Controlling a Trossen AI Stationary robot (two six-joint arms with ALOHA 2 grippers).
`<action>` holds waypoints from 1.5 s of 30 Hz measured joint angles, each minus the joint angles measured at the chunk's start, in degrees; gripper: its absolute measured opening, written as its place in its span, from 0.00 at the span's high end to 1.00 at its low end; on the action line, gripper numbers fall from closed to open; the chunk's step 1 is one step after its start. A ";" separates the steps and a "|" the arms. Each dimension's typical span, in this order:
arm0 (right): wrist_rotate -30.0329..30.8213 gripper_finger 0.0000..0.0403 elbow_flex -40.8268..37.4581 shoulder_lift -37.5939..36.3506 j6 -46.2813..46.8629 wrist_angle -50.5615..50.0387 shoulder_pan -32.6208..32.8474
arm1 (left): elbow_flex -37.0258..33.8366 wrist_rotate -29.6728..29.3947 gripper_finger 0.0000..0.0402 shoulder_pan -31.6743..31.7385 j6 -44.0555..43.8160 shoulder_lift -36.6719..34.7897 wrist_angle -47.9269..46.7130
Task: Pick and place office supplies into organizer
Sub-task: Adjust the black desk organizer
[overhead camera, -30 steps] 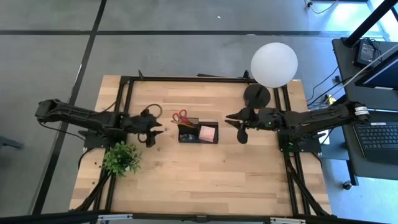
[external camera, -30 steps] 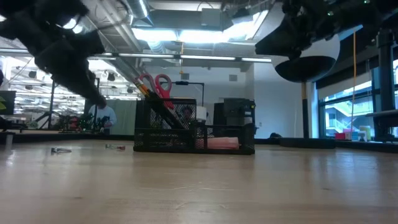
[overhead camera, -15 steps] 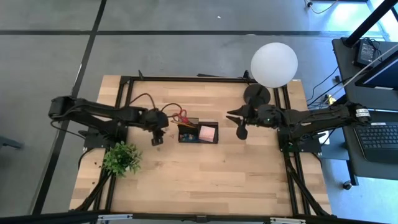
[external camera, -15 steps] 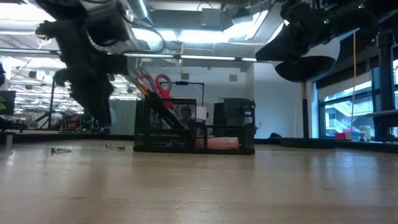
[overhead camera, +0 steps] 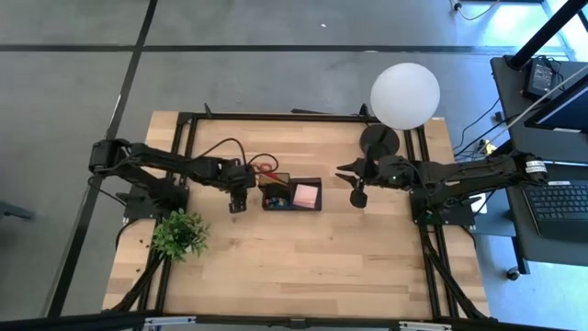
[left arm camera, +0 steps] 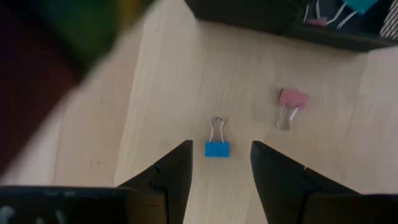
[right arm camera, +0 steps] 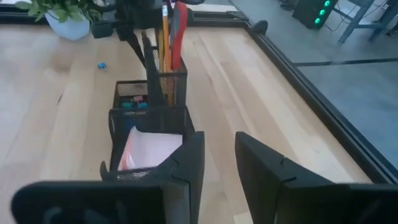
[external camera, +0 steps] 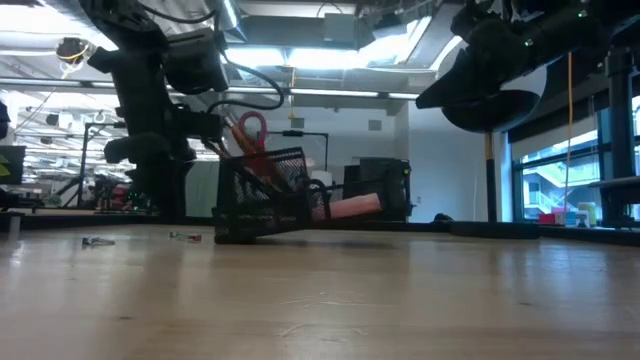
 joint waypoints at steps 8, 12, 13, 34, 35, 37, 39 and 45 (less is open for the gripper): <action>0.00 0.76 0.00 0.00 -0.11 -0.34 -0.80 | -0.02 0.09 0.61 -0.02 -0.83 0.04 0.11; -2.74 0.76 0.00 0.00 1.35 1.77 -0.81 | -0.07 0.09 0.62 -0.02 -1.49 0.04 0.17; -4.55 0.76 0.00 0.00 1.53 2.75 -0.81 | -0.07 0.09 0.62 -0.02 -1.49 0.04 0.24; -9.94 0.76 0.04 8.93 9.03 11.25 -0.81 | 5.83 0.27 0.63 -0.87 -1.08 0.08 -0.29; -9.94 0.76 0.14 9.12 9.05 11.34 -0.81 | 6.37 0.28 0.62 -1.13 -1.07 -0.18 -0.70; -9.97 0.76 0.85 9.69 9.36 9.66 -0.99 | 7.54 0.26 0.62 -1.61 -1.07 -0.89 -1.84; -11.29 0.76 2.24 10.80 9.71 6.69 -1.56 | 8.48 0.20 0.62 -2.06 -1.06 -2.10 -2.89; -16.81 0.75 8.75 16.87 6.59 0.41 -3.64 | 9.25 -0.07 0.62 -2.40 -2.04 -8.39 -3.39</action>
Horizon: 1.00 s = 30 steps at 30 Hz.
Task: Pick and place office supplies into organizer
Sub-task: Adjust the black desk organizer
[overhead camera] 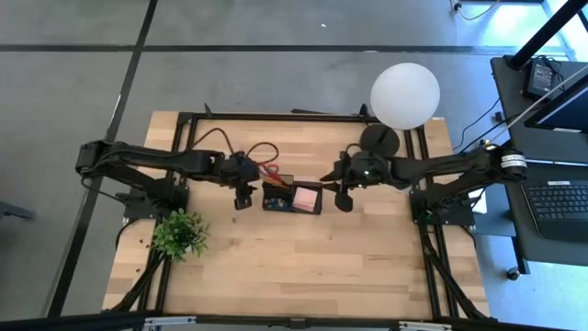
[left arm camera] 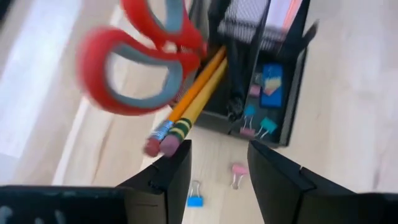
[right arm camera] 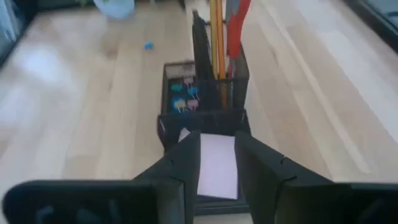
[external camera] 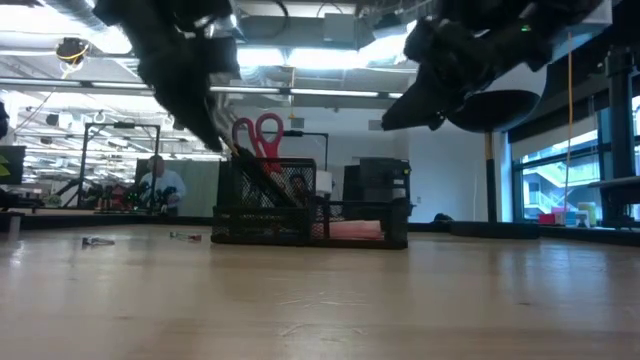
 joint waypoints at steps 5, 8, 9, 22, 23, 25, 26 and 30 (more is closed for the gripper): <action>-0.20 0.62 5.94 5.77 -2.27 -6.58 -1.56 | 0.07 -0.35 0.62 0.00 -2.47 -5.25 0.08; -0.17 0.50 8.50 9.05 -1.62 -9.26 -3.31 | 0.07 -0.84 0.62 0.00 -2.48 -7.27 0.07; -0.15 0.45 9.23 10.05 -1.39 -9.38 -3.80 | 0.07 -0.85 0.62 0.00 -2.48 -7.79 -0.07; -1.60 0.31 13.31 19.20 -5.34 -9.42 -4.66 | 0.07 -0.86 0.62 0.00 -2.63 -9.10 0.02; -2.43 0.32 13.42 19.89 -5.30 -9.40 -4.64 | 0.07 -0.86 0.62 0.04 -2.59 -9.11 0.09; -3.19 0.35 13.48 21.18 -5.32 -9.28 -4.64 | 0.07 -0.94 0.61 0.11 -2.61 -9.12 0.07; -3.64 0.36 13.48 21.81 -5.32 -9.42 -4.62 | 0.07 -0.96 0.62 0.11 -2.57 -9.12 0.07; -3.67 0.42 13.50 23.84 -6.39 -9.08 -4.62 | 0.07 -1.01 0.62 0.11 -2.48 -9.11 0.07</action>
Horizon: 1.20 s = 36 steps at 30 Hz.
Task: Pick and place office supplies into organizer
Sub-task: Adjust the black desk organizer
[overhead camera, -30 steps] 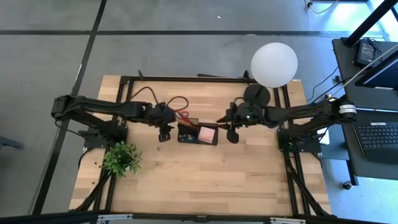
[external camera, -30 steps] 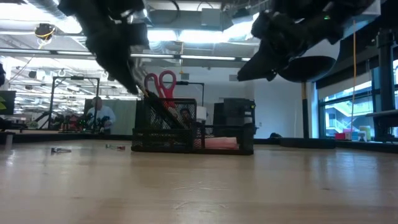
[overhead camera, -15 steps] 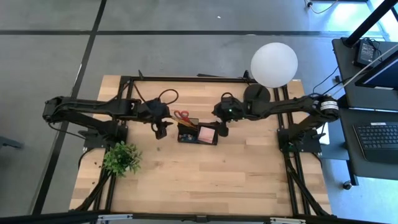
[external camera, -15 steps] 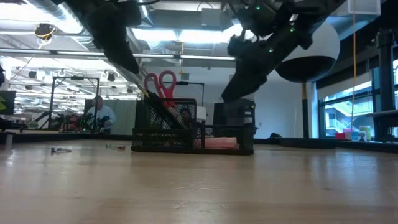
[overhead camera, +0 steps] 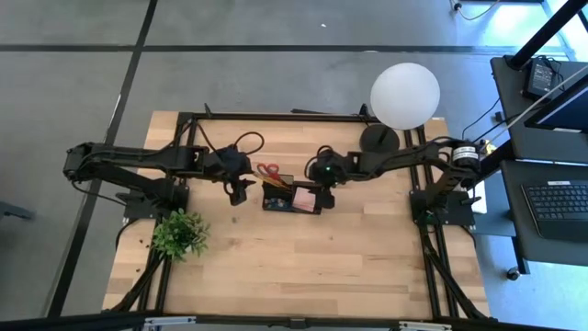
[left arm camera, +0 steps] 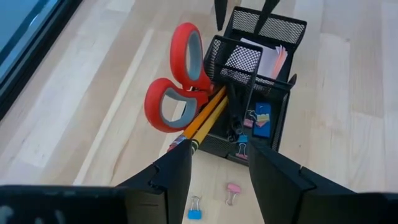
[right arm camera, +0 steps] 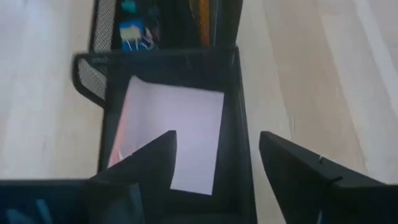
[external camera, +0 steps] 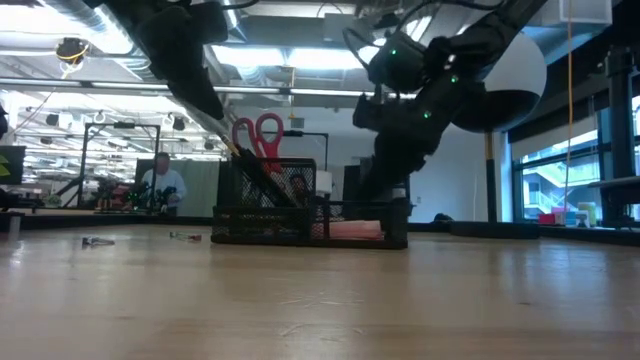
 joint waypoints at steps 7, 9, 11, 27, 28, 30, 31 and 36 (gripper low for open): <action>0.05 0.50 0.01 2.03 -0.25 0.21 -0.26 | 0.00 0.00 0.62 0.00 0.00 -0.01 0.00; 0.10 0.54 0.00 2.48 -0.15 0.06 -0.39 | 0.00 0.00 0.62 0.00 0.00 0.00 0.00; 0.19 0.57 -0.02 2.76 -0.17 0.13 -0.42 | 0.00 0.00 0.62 0.00 0.00 0.00 0.01; 6.43 0.96 -0.02 2.79 -0.61 0.10 -0.41 | 0.00 0.00 0.62 0.00 -0.15 0.01 0.02; 6.60 0.98 -0.02 2.79 -0.35 0.09 -0.38 | 0.00 0.00 0.62 0.00 -0.13 -0.01 0.02; 6.48 0.98 -0.02 2.76 -0.37 0.07 -0.42 | 0.00 0.00 0.62 0.00 -0.11 -0.01 0.02; 6.54 0.98 -0.02 2.76 -0.28 0.07 -0.42 | 0.00 0.00 0.62 0.00 -0.15 0.00 0.02; 6.57 0.99 0.05 2.74 -0.35 -0.57 -0.42 | 0.00 1.15 0.62 0.00 -0.17 -0.01 0.02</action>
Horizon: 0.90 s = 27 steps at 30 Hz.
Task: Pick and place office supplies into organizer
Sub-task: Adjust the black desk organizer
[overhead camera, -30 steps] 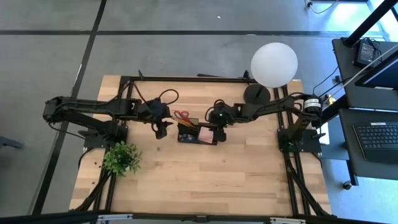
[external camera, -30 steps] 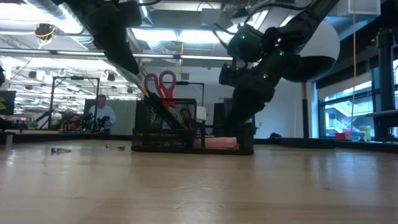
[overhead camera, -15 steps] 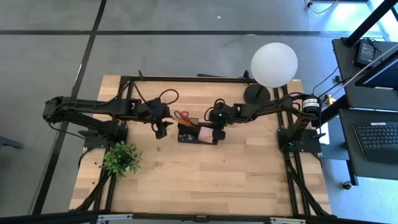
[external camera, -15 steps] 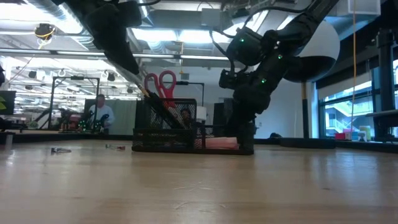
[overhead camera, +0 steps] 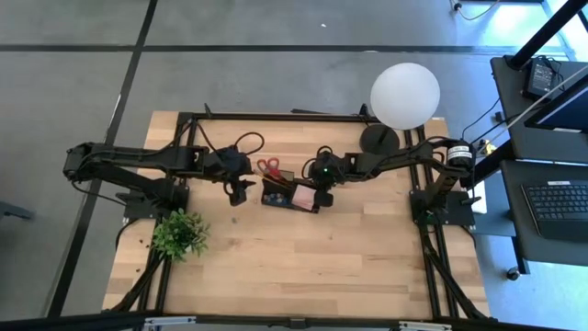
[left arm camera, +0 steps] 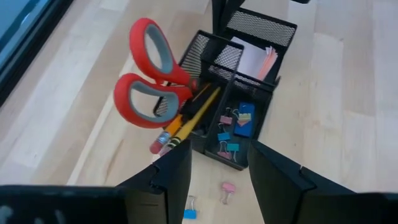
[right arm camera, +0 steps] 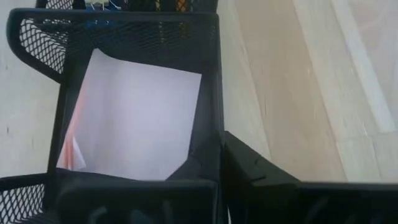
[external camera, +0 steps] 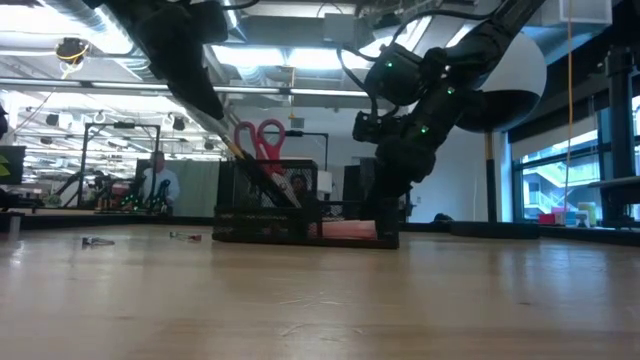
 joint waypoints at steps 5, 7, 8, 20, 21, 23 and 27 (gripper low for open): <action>-0.01 0.99 0.05 -0.04 -1.29 -0.74 0.00 | 0.00 0.14 0.61 0.00 0.46 0.00 0.00; -0.01 0.99 0.05 -0.07 -1.82 -1.14 0.00 | 0.00 0.14 0.61 0.00 1.55 0.00 0.00; -0.03 0.99 0.05 -0.07 -2.22 -1.48 0.00 | 0.00 0.16 0.61 0.00 1.80 0.00 -0.02; -1.66 0.99 0.22 -0.30 -7.68 -8.37 -0.02 | 0.00 0.15 0.61 0.00 1.66 0.00 -2.38; -1.95 0.99 0.23 -0.32 -7.75 -8.98 -0.02 | 0.00 0.15 0.61 0.00 1.44 0.00 -2.62; -2.25 0.99 0.24 -0.86 -8.06 -10.89 -0.02 | 0.00 0.16 0.61 0.00 1.20 0.00 -2.78; -2.68 0.99 0.06 -2.54 -9.26 -15.19 0.00 | 0.00 0.16 0.62 0.00 1.16 0.00 -2.78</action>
